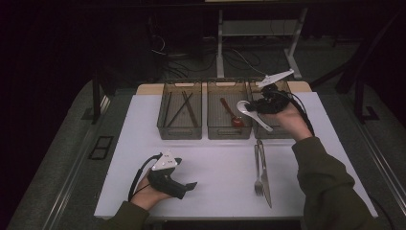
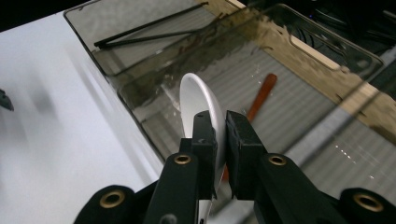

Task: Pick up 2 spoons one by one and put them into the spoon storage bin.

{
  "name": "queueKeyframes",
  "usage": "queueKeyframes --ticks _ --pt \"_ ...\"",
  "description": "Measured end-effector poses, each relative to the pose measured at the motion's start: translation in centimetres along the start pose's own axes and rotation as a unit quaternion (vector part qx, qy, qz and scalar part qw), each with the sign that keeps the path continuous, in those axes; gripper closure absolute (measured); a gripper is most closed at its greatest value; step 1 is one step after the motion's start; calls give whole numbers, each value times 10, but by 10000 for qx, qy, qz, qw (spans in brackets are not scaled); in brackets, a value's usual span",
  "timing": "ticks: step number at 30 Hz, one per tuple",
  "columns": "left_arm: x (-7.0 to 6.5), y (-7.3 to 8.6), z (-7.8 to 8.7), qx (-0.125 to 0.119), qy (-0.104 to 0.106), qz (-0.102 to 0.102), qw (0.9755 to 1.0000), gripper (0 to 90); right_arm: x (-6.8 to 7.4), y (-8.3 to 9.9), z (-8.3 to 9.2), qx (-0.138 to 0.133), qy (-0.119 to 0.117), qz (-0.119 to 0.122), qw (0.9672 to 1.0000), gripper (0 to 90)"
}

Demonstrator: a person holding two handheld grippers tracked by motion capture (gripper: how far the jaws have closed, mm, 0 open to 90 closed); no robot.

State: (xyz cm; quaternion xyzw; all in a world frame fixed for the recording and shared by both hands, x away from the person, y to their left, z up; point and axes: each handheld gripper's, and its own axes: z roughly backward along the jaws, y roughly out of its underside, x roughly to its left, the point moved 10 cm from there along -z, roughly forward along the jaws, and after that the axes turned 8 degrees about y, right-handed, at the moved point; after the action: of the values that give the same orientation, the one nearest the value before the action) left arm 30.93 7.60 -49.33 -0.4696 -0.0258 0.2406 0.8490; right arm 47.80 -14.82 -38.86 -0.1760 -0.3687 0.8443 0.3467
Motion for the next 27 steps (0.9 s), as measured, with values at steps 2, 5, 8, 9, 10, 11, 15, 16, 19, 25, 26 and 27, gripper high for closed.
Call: queueKeyframes --ticks 2,5,8,9,10,11,15,16,19,25,26,27 --pt "0 0 0 19 5 -29 10000 0 3 -6 -8 24 -10 33 10000 818" --pt "-1 0 0 -9 6 -8 10000 0 7 -15 -20 26 -43 58 10000 817" --pt "-1 0 -1 -19 4 -17 10000 0 10 -22 -33 41 -55 73 9999 818" --pt "-1 0 -1 -19 12 -15 10000 0 10 -24 -37 55 -56 79 9999 818" --pt "-1 -1 -1 -22 20 -12 10000 0 11 -25 -41 75 -51 71 9999 818" --pt "-1 0 0 -12 25 -10 10000 0 11 -27 -45 83 -36 88 9999 818" --pt "-1 -1 -1 -47 49 -29 10000 0 11 -29 -60 97 -33 56 9999 818" --pt "-2 -1 -1 -20 58 -42 10000 0 10 -29 -64 86 -16 63 9999 818" --pt "-2 -1 -1 7 65 -87 9999 0 9 -26 -73 132 49 36 9999 818" --pt "-3 -1 -2 -25 93 -35 9999 0 11 -15 -88 319 25 12 9995 818" --pt "-3 0 -2 -9 96 -47 9999 0 13 -14 -90 343 7 29 9994 818" --pt "-3 0 -2 4 99 -61 9999 0 15 -13 -91 370 -22 26 9993 818"
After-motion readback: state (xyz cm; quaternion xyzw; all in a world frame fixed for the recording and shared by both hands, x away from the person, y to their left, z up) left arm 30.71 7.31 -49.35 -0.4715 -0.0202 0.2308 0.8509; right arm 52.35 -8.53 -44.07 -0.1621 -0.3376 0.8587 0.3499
